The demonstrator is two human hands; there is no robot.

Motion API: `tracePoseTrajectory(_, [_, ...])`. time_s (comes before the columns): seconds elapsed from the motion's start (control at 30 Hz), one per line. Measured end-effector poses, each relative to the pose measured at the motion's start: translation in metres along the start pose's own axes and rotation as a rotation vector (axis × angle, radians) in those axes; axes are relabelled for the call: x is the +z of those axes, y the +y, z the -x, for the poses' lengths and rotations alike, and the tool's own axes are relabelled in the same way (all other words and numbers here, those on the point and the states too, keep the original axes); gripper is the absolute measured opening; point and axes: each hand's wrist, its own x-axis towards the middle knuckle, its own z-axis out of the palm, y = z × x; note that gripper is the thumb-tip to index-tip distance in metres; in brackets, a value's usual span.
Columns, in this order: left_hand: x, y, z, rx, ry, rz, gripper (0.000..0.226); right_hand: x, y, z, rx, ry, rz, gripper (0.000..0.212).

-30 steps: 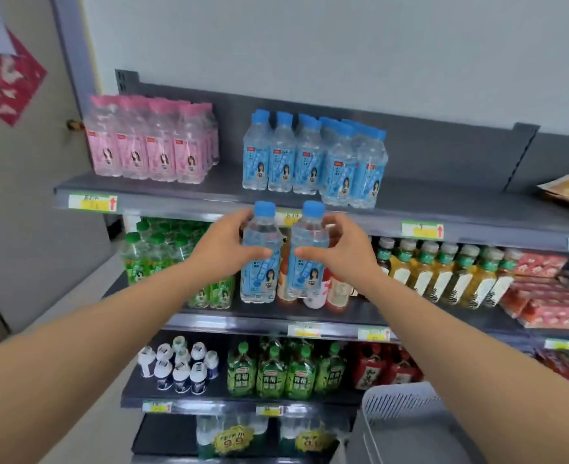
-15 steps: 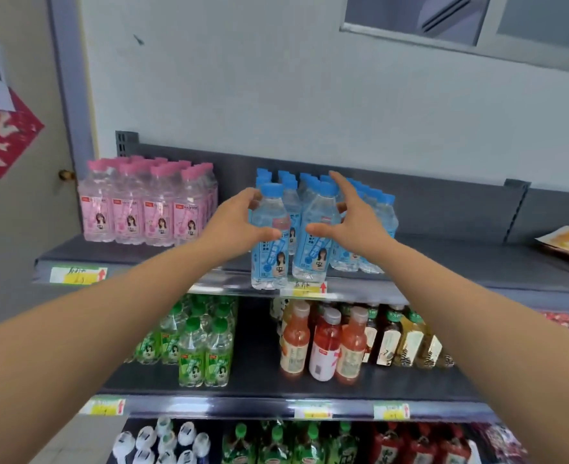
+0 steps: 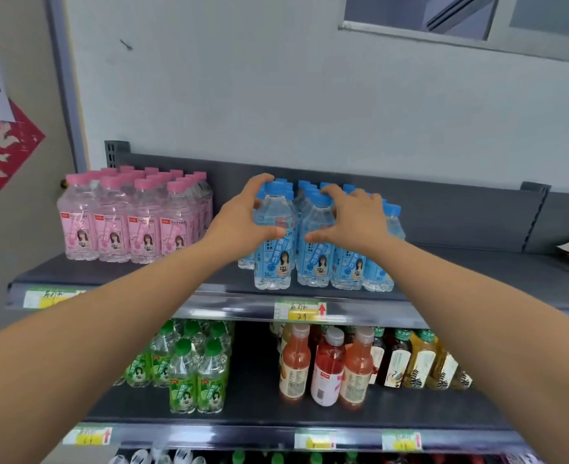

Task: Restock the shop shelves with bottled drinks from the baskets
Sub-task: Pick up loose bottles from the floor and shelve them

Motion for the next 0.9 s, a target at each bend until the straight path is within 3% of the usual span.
tracePoseTrajectory(0.5, [0.011,-0.003,-0.015,-0.015,0.007,-0.012,0.083,0.015,0.013,-0.010,-0.040,0.002,0.046,0.092])
tracePoseTrajectory(0.9, [0.045,-0.018,-0.032,0.002,-0.070,-0.114,0.087,0.020,0.012,0.000,-0.020,0.057,-0.108,0.093])
